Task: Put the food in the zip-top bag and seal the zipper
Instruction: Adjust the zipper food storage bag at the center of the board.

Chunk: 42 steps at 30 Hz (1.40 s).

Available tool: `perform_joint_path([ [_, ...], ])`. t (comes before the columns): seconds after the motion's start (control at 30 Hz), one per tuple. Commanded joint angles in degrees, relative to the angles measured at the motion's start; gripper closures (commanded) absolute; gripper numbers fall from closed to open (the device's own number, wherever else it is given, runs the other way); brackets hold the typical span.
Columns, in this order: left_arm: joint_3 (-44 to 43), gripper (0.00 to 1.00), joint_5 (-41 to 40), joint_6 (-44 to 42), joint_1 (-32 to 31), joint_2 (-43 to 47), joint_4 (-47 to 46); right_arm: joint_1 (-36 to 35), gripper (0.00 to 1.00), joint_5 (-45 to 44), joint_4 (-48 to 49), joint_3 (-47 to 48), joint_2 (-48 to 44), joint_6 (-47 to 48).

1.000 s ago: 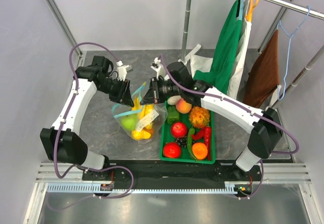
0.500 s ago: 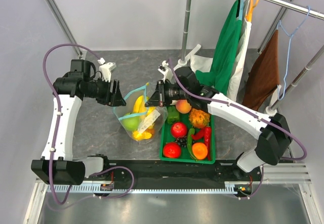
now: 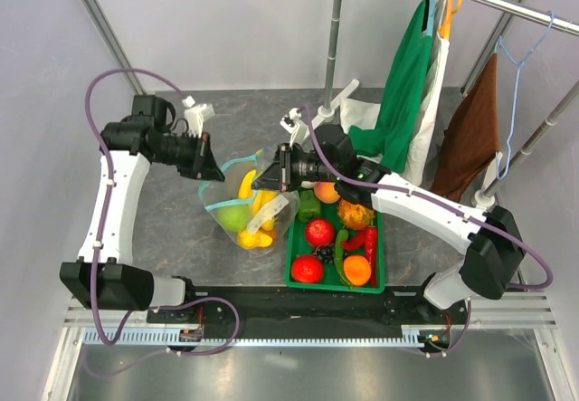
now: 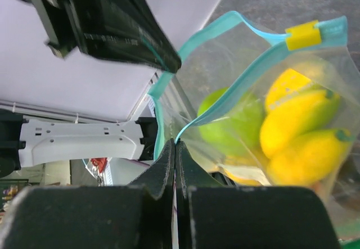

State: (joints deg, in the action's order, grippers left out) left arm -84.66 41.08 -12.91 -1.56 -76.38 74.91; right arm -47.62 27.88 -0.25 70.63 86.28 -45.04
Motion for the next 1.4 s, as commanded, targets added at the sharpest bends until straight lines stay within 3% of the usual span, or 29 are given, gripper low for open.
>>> perform_joint_path([
  [0.0, -10.5, 0.97, 4.4, -3.7, -1.8, -2.5, 3.3, -3.4, 1.00, -2.9, 8.0, 1.4, -0.9, -0.7],
  [0.03, -11.4, 0.95, 2.1, -4.0, -1.7, -2.6, 3.4, -3.6, 1.00, -3.7, 7.9, 1.5, -0.8, -0.7],
  [0.1, -11.8, 0.71, -2.9, -3.1, -1.7, -2.6, 1.6, -3.7, 1.00, -4.7, 8.1, 1.4, -0.9, -0.5],
  [0.13, -11.3, 0.49, -10.0, -1.9, -1.7, -3.1, 0.9, -3.7, 1.00, -4.9, 7.6, 1.3, -1.0, -0.3],
  [0.2, -9.5, 0.42, -15.9, -1.2, -0.7, -5.0, 1.5, -3.6, 1.00, -4.9, 6.8, 1.1, -1.5, 0.5],
  [0.3, -6.4, 0.38, -14.7, -2.1, 1.4, -4.1, 2.3, -3.5, 1.00, -5.4, 6.1, 0.9, -2.3, 1.4],
  [0.33, -4.9, 0.19, -15.1, -2.5, 1.4, -3.5, 2.3, -3.5, 1.00, -5.5, 6.1, 0.8, -2.5, 1.5],
  [0.47, -0.1, 0.17, -15.0, -2.0, 1.4, -0.4, 2.9, -3.4, 1.00, -5.6, 5.9, 0.3, -2.7, 1.6],
  [0.53, 3.0, 0.17, -18.8, -0.6, 1.4, 0.6, 1.6, -3.4, 1.00, -5.3, 6.2, 0.0, -3.0, 1.6],
  [0.63, 3.4, 0.22, -17.2, -1.4, 1.4, 0.3, 1.4, -3.4, 1.00, -5.4, 6.5, -0.8, -3.6, 1.7],
  [0.7, 2.3, 0.37, -8.5, -3.9, 1.4, -1.4, 2.8, -3.4, 1.00, -5.8, 6.7, -1.6, -3.9, 1.9],
  [0.73, 0.0, 0.63, -5.3, -4.8, 1.4, -2.2, 5.4, -3.4, 1.00, -6.2, 6.8, -1.9, -4.0, 2.0],
  [0.83, -9.6, 0.98, 1.7, -8.1, -0.8, -7.1, 11.7, -3.8, 1.00, -6.7, 9.3, -2.3, -3.3, 0.8],
  [0.97, -18.3, 0.98, -0.9, -8.0, -8.7, -10.3, 13.2, -5.9, 1.00, -7.4, 12.4, 1.0, -0.3, -0.5],
  [1.2, -9.9, 0.98, -2.3, -10.0, -11.3, -10.6, 12.8, -6.4, 0.98, -10.9, 11.7, -0.1, 0.5, 1.4],
  [1.3, -7.8, 0.98, -2.0, -11.3, -11.3, -10.9, 13.1, -6.3, 0.83, -10.2, 10.9, -0.8, 0.4, 2.7],
  [1.37, -6.9, 0.98, -2.1, -11.8, -11.3, -11.7, 13.2, -6.2, 0.56, -8.1, 9.1, -0.1, 0.3, 5.5],
])
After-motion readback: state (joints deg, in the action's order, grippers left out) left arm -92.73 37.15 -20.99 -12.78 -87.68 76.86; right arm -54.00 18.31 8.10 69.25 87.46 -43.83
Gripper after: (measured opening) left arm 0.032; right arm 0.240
